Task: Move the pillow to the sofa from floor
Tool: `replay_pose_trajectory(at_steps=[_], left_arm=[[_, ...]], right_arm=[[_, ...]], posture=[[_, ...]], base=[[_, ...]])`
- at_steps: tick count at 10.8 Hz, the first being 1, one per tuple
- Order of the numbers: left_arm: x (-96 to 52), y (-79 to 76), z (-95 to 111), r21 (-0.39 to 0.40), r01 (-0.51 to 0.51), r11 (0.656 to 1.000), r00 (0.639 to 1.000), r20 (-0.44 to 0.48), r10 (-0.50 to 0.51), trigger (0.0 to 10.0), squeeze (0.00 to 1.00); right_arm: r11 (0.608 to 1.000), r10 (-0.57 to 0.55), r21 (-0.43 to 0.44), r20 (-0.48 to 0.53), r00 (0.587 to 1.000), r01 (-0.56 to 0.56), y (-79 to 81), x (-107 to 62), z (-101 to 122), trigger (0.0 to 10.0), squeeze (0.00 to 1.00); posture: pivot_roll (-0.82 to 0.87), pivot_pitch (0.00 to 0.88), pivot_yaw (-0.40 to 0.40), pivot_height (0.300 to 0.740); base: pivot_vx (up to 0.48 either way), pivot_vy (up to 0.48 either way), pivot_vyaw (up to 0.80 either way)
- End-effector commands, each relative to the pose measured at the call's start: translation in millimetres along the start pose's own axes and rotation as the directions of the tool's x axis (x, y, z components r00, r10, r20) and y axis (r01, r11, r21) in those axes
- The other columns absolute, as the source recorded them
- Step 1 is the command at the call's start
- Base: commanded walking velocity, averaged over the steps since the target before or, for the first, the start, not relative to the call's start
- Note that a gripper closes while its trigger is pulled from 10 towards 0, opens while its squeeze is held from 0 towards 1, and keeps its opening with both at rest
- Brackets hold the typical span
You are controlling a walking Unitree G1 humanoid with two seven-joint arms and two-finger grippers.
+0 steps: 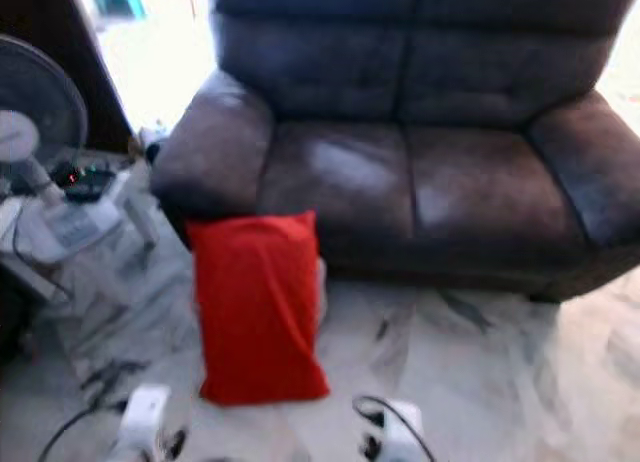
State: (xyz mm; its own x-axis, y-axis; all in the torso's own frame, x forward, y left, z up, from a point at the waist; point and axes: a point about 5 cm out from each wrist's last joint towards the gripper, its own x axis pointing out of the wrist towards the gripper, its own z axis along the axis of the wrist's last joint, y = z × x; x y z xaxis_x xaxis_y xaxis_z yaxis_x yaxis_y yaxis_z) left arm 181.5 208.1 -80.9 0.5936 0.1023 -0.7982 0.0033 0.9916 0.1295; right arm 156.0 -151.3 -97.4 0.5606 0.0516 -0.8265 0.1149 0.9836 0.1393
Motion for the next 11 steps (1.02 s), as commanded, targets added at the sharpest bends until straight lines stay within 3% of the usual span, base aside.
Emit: replay_pose_trajectory(at_steps=[1,6,11], left_arm=[[0.2,-5.2,-1.1,-0.002,0.011,1.000,1.000,-0.009,-0.011,10.0,0.00],[0.3,-5.2,-0.7,-0.002,0.011,1.000,1.000,-0.007,-0.011,10.0,0.00],[0.3,-6.1,0.6,-0.003,0.022,1.000,1.000,0.005,-0.022,10.0,0.00]], right_arm=[[1.000,-0.028,0.001,-0.015,1.000,0.028,-10.1,-2.6,-6.2,10.0,0.00],[1.000,-0.024,-0.002,-0.013,1.000,0.024,-9.7,-2.5,-5.6,10.0,0.00],[1.000,-0.020,-0.006,-0.013,1.000,0.020,-9.9,-2.5,-5.3,10.0,0.00]], posture=[[0.03,0.082,-0.005,0.740],[0.03,0.085,-0.005,0.740],[0.03,0.085,-0.008,0.740]], base=[[0.000,0.401,0.00],[0.000,0.388,0.00],[0.000,0.000,0.00]])
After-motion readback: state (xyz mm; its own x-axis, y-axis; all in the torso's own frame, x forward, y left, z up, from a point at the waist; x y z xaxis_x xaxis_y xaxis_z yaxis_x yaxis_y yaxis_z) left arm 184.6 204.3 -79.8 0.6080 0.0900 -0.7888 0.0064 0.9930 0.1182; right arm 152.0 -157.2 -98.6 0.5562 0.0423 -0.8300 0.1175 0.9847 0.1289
